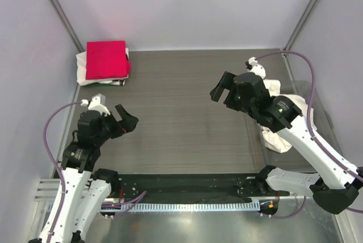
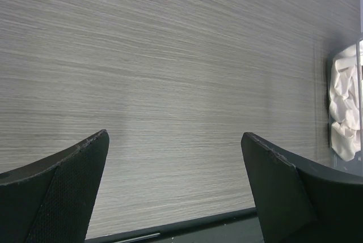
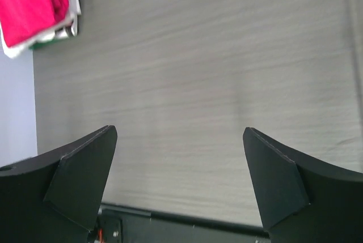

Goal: Fold and stack the t-shirts
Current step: Grab the tshirt from the pile

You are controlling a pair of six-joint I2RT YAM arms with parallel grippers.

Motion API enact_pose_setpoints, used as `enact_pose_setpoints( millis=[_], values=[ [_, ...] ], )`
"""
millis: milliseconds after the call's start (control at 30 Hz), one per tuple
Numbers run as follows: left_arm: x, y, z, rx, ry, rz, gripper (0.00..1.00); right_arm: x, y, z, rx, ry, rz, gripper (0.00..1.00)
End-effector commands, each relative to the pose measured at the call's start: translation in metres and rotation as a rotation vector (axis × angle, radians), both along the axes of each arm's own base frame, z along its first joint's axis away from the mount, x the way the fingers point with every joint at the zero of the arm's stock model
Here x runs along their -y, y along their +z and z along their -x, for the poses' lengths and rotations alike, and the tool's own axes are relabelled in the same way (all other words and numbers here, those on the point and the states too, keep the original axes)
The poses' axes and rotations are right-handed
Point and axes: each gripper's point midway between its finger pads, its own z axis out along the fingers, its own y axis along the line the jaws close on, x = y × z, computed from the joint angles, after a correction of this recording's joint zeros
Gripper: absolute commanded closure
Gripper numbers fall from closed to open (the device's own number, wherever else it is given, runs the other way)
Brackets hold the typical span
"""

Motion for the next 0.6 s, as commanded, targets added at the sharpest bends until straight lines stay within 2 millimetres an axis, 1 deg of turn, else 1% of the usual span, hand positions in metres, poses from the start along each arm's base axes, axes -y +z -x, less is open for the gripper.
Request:
enact_pose_setpoints(
  millis=[0, 33, 67, 100, 167, 200, 233, 300, 367, 400, 433, 467, 500, 533, 567],
  values=[
    [-0.004, 0.029, -0.006, 0.085, 0.027, -0.002, 0.00, 0.032, 0.046, -0.010, 0.158, -0.099, 0.055, 0.00],
    [-0.005, 0.035, -0.007, 0.097, 0.033, 0.000, 0.00, 0.037, 0.051, -0.011, 0.172, -0.114, 0.056, 0.00],
    [-0.009, 0.037, -0.008, 0.100, 0.058, -0.008, 0.00, 0.045, 0.059, -0.014, 0.189, -0.144, 0.058, 0.00],
    [-0.012, 0.038, -0.008, 0.097, 0.075, -0.010, 0.00, 0.049, 0.063, -0.016, 0.195, -0.157, 0.059, 0.00],
    [-0.014, 0.038, -0.010, 0.111, 0.077, -0.030, 0.00, 0.051, 0.069, -0.019, 0.199, -0.161, 0.048, 0.01],
    [-0.011, 0.040, -0.010, 0.118, 0.060, -0.026, 0.00, 0.052, 0.077, -0.020, 0.211, -0.162, 0.036, 0.00],
    [-0.008, 0.042, -0.010, 0.124, 0.043, -0.015, 0.00, 0.051, 0.079, -0.021, 0.213, -0.156, 0.037, 0.00],
    [0.003, 0.049, -0.009, 0.144, -0.002, 0.030, 0.00, 0.046, 0.081, -0.025, 0.209, -0.136, 0.044, 0.00],
    [0.006, 0.045, -0.006, 0.126, -0.023, 0.033, 0.00, 0.052, 0.079, -0.027, 0.207, -0.145, 0.082, 0.00],
    [0.009, 0.043, -0.005, 0.121, -0.044, 0.035, 0.00, 0.061, 0.078, -0.028, 0.211, -0.179, 0.104, 0.00],
    [0.017, 0.043, -0.002, 0.120, -0.094, 0.054, 0.00, 0.071, 0.077, -0.029, 0.208, -0.210, 0.116, 0.00],
    [0.023, 0.043, -0.001, 0.117, -0.136, 0.052, 0.00, 0.095, 0.074, -0.032, 0.201, -0.276, 0.136, 0.00],
    [0.027, 0.043, 0.001, 0.112, -0.168, 0.057, 0.00, 0.113, 0.070, -0.036, 0.189, -0.328, 0.147, 0.00],
    [0.028, 0.043, 0.002, 0.103, -0.179, 0.059, 0.00, 0.121, 0.064, -0.040, 0.165, -0.334, 0.139, 0.00],
    [0.026, 0.037, 0.002, 0.072, -0.165, 0.045, 0.00, 0.154, 0.047, -0.050, 0.112, -0.419, 0.180, 0.00]
  ],
)
